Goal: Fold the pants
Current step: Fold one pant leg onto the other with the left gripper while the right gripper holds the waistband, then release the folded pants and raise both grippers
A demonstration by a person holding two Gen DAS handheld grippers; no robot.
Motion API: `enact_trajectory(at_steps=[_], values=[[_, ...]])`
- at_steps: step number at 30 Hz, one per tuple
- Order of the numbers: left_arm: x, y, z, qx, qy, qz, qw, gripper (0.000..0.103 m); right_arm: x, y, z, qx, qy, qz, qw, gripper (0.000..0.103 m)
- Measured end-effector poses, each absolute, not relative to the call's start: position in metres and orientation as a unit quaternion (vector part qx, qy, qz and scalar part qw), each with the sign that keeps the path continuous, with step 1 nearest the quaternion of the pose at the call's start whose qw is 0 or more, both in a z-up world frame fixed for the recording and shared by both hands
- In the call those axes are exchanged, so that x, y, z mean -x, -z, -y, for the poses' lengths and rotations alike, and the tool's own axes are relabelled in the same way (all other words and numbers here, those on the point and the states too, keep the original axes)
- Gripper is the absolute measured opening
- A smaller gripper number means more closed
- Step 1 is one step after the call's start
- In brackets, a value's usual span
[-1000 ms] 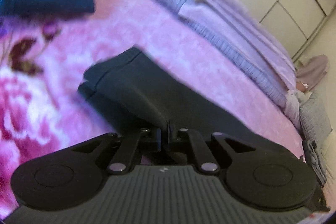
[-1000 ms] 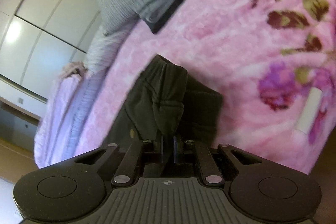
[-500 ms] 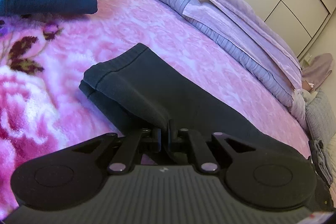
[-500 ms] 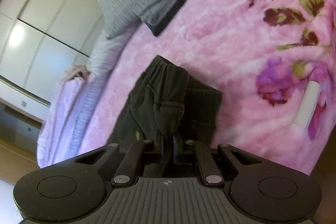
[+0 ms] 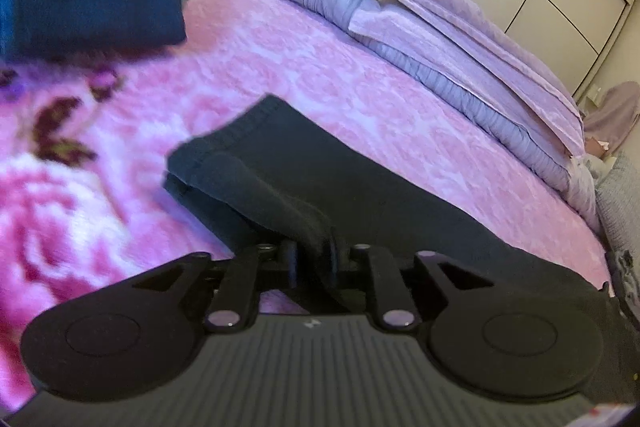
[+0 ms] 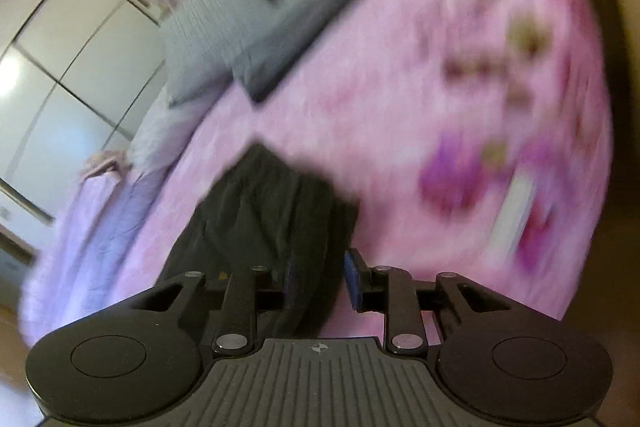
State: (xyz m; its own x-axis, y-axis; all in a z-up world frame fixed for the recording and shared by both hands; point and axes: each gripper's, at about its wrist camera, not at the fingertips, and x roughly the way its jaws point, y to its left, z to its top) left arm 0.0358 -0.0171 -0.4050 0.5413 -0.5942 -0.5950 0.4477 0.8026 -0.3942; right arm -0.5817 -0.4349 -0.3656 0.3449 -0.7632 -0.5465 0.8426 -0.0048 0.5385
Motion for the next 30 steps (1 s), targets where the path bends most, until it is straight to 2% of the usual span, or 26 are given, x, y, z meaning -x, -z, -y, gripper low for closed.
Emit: enact_trajectory(at_steps=[2,5,11,14,18,22,23,25,26,30], values=[[-0.030,0.396,0.012,0.086,0.288,-0.363,0.882,0.020,0.566,0.361,0.435,-0.359,0.566,-0.075,0.739,0.024],[-0.019,0.382,0.010,0.052,0.257,-0.340,0.903,0.017,0.530,0.381,0.452,-0.300,0.562,-0.238,0.733,0.024],[0.020,0.340,0.043,-0.001,0.320,-0.277,0.906,0.017,0.493,0.345,0.421,-0.187,0.577,-0.204,0.769,0.024],[0.046,0.337,0.086,-0.022,0.405,-0.265,0.875,0.018,0.474,0.350,0.403,-0.143,0.561,-0.219,0.785,0.024],[0.066,0.360,0.134,-0.062,0.443,-0.275,0.851,0.018,0.459,0.372,0.399,-0.079,0.611,-0.285,0.734,0.024],[0.063,0.392,0.150,-0.090,0.431,-0.286,0.851,0.018,0.485,0.365,0.399,-0.140,0.549,-0.183,0.803,0.024],[0.061,0.401,0.153,-0.094,0.428,-0.290,0.851,0.019,0.483,0.370,0.404,-0.149,0.532,-0.188,0.812,0.024],[0.059,0.416,0.154,-0.101,0.423,-0.286,0.854,0.019,0.470,0.398,0.427,-0.172,0.516,-0.267,0.796,0.024],[0.061,0.419,0.154,-0.106,0.422,-0.275,0.857,0.019,0.468,0.409,0.434,-0.177,0.510,-0.279,0.794,0.025],[0.061,0.409,0.156,-0.115,0.418,-0.293,0.852,0.018,0.456,0.388,0.432,-0.176,0.531,-0.293,0.775,0.025]])
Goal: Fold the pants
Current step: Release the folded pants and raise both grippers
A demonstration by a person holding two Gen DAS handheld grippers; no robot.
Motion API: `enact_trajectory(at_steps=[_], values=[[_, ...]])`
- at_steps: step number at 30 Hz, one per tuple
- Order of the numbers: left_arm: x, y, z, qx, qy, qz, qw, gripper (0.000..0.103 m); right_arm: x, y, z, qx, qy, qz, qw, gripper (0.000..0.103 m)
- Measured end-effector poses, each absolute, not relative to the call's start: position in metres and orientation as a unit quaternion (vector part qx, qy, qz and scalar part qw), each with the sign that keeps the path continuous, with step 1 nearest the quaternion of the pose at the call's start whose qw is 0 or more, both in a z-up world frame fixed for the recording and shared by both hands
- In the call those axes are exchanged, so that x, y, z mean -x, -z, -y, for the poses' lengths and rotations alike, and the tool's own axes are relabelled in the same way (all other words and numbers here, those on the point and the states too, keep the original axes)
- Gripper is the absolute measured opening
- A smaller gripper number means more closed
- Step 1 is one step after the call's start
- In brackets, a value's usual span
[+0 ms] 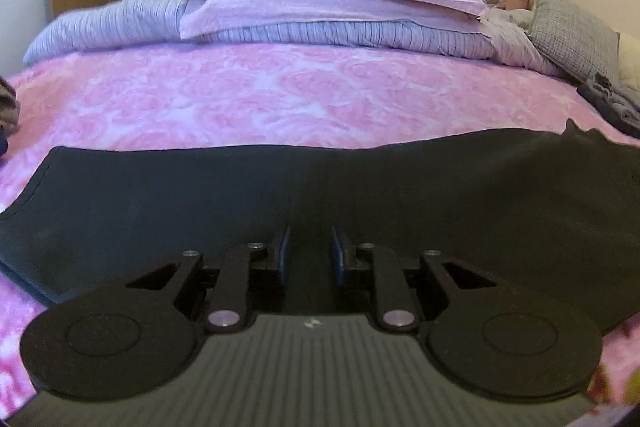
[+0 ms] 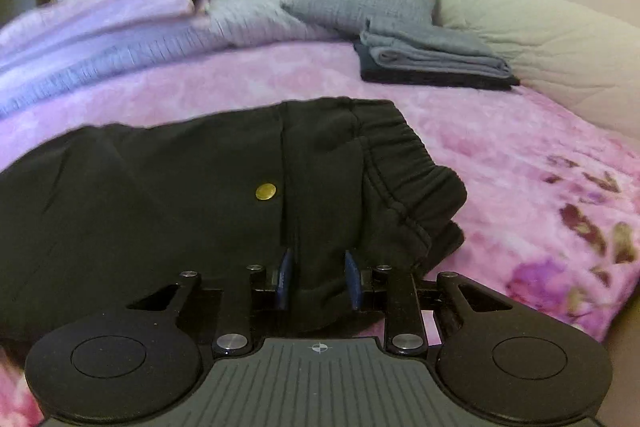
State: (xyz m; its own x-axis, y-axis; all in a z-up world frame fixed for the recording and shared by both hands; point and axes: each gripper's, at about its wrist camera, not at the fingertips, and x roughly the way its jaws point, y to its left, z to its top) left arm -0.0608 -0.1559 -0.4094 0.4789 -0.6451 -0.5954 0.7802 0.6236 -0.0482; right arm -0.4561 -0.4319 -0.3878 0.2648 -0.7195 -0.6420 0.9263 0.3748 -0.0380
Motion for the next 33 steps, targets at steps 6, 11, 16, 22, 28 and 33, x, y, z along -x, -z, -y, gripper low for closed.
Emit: enact_trajectory(at_steps=[6,11,16,22,28,33], values=[[0.076,0.372,0.122,-0.131,0.408,-0.325,0.843,0.032,0.460,0.356,0.392,-0.260,0.491,-0.251,0.793,0.063],[0.100,0.351,0.093,-0.158,0.402,-0.381,0.817,0.040,0.443,0.350,0.334,-0.285,0.437,-0.273,0.808,0.070],[0.133,0.328,0.067,-0.164,0.417,-0.376,0.811,0.052,0.431,0.326,0.294,-0.254,0.410,-0.284,0.829,0.070],[0.161,0.304,0.049,-0.162,0.441,-0.349,0.811,0.064,0.442,0.302,0.253,-0.217,0.430,-0.274,0.833,0.072],[0.184,0.298,0.036,-0.171,0.456,-0.339,0.805,0.064,0.462,0.292,0.228,-0.220,0.438,-0.263,0.831,0.073],[0.198,0.293,0.027,-0.177,0.460,-0.328,0.805,0.064,0.471,0.285,0.215,-0.219,0.439,-0.252,0.834,0.073]])
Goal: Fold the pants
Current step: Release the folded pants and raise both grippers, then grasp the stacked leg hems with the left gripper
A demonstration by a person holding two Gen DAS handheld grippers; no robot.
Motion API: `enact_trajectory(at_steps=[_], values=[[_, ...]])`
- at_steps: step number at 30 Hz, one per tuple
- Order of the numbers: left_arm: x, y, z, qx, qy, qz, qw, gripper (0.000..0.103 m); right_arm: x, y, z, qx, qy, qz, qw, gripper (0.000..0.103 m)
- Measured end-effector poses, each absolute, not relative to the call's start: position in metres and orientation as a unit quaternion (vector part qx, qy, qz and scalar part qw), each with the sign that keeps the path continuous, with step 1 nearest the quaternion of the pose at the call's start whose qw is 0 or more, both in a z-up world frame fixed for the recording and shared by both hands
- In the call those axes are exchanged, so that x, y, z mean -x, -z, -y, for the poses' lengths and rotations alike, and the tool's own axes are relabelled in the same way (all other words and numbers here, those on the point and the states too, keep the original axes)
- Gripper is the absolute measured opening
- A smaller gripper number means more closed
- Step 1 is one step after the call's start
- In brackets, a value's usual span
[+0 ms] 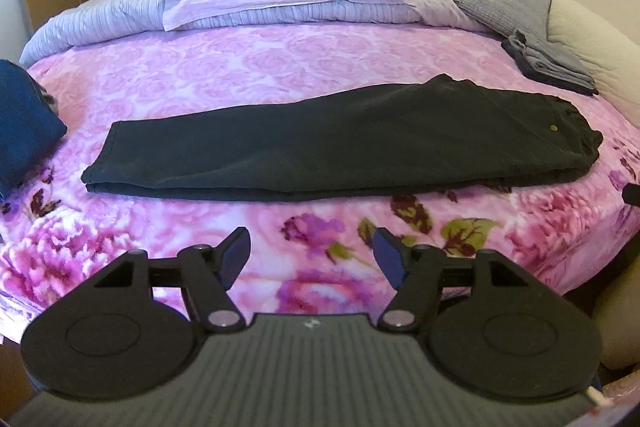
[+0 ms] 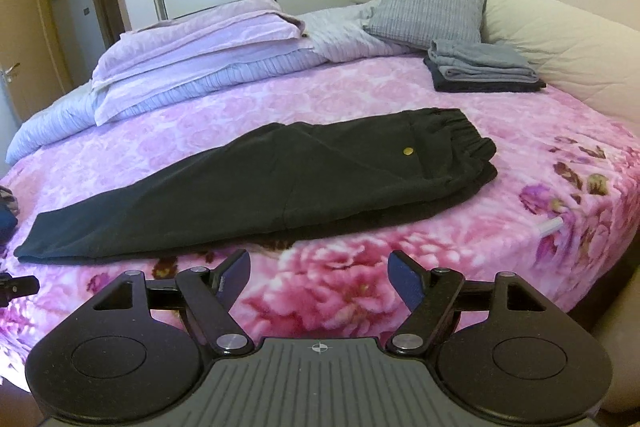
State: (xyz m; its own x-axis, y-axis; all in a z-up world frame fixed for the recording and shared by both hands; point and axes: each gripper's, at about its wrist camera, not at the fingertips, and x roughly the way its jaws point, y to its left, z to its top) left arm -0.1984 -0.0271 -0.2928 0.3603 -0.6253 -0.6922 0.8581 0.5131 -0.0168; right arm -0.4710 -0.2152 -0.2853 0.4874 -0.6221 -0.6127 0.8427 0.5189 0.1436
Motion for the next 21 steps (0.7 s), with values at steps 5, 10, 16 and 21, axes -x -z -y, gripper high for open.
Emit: enact_trajectory(at_steps=[5,10,16,21], values=[[0.206,0.288,0.023,-0.182,0.461,-0.318,0.808,0.064,0.476,0.284,0.213,-0.220,0.440,-0.245,0.835,0.073],[0.208,0.285,0.025,-0.186,0.460,-0.313,0.810,0.064,0.480,0.285,0.213,-0.225,0.440,-0.242,0.835,0.073],[0.209,0.287,0.029,-0.191,0.462,-0.314,0.807,0.064,0.480,0.288,0.217,-0.230,0.442,-0.245,0.832,0.073],[0.203,0.291,0.031,-0.185,0.460,-0.319,0.808,0.064,0.475,0.292,0.223,-0.232,0.439,-0.252,0.831,0.073]])
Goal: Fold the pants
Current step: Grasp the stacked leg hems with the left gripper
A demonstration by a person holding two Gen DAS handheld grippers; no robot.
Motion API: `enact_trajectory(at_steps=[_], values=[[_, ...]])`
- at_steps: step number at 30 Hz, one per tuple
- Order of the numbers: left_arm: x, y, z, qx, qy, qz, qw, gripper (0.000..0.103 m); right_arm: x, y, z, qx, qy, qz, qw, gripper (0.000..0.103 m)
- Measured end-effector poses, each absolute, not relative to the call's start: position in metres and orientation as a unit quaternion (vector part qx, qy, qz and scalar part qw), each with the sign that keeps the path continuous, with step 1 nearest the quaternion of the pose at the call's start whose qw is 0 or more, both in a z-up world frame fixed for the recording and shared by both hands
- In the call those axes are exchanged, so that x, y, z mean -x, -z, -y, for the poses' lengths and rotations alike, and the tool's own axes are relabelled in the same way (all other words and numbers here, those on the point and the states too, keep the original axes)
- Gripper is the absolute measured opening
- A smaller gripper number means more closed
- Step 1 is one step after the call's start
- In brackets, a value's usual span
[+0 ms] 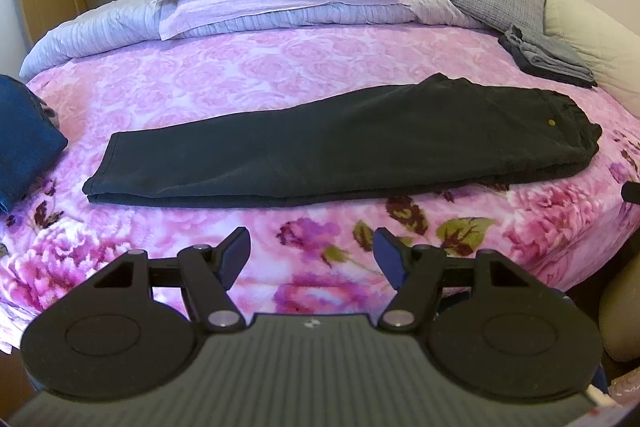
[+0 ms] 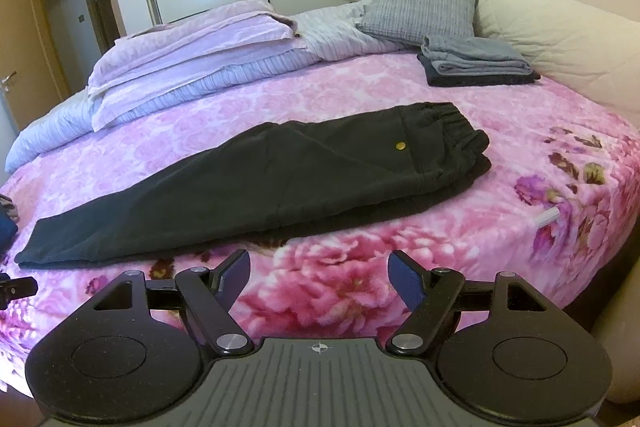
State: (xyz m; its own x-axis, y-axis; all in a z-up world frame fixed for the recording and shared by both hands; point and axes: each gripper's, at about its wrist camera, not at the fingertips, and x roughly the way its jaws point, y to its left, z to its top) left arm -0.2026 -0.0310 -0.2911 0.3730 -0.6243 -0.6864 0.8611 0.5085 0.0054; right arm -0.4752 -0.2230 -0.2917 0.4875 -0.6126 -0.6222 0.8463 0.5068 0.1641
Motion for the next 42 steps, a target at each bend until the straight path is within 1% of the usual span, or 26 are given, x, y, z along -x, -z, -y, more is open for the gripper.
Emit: enact_trajectory(at_steps=[2,4,9,13,16,22,26,32,34,36,40,42], values=[[0.193,0.294,0.030,-0.169,0.460,-0.329,0.807,0.064,0.471,0.295,0.227,-0.233,0.435,-0.258,0.831,0.073],[0.174,0.302,0.026,-0.125,0.463,-0.348,0.806,0.064,0.464,0.300,0.232,-0.234,0.428,-0.268,0.831,0.073],[0.108,0.337,0.002,0.039,0.426,-0.415,0.803,0.050,0.436,0.321,0.245,-0.240,0.414,-0.302,0.824,0.073],[0.051,0.372,-0.013,0.145,0.365,-0.459,0.797,0.050,0.399,0.340,0.255,-0.236,0.392,-0.334,0.824,0.073],[0.019,0.391,-0.018,0.198,0.331,-0.473,0.792,0.049,0.363,0.348,0.259,-0.225,0.376,-0.344,0.830,0.073],[-0.026,0.419,-0.014,0.268,0.290,-0.483,0.782,0.049,0.283,0.361,0.256,-0.187,0.334,-0.351,0.854,0.073],[-0.033,0.424,-0.009,0.278,0.297,-0.470,0.783,0.049,0.228,0.377,0.239,-0.157,0.300,-0.354,0.872,0.073],[-0.037,0.432,-0.008,0.302,0.309,-0.455,0.779,0.049,0.165,0.399,0.208,-0.076,0.278,-0.350,0.891,0.073],[-0.037,0.433,-0.008,0.304,0.314,-0.451,0.778,0.048,0.155,0.408,0.204,-0.074,0.280,-0.347,0.892,0.073],[-0.038,0.433,-0.007,0.300,0.315,-0.449,0.781,0.044,0.151,0.413,0.204,-0.083,0.287,-0.341,0.891,0.073],[-0.041,0.436,-0.005,0.298,0.319,-0.445,0.782,0.044,0.144,0.416,0.204,-0.094,0.284,-0.334,0.894,0.073],[-0.043,0.437,-0.003,0.297,0.318,-0.443,0.784,0.044,0.139,0.419,0.203,-0.092,0.285,-0.344,0.890,0.073]])
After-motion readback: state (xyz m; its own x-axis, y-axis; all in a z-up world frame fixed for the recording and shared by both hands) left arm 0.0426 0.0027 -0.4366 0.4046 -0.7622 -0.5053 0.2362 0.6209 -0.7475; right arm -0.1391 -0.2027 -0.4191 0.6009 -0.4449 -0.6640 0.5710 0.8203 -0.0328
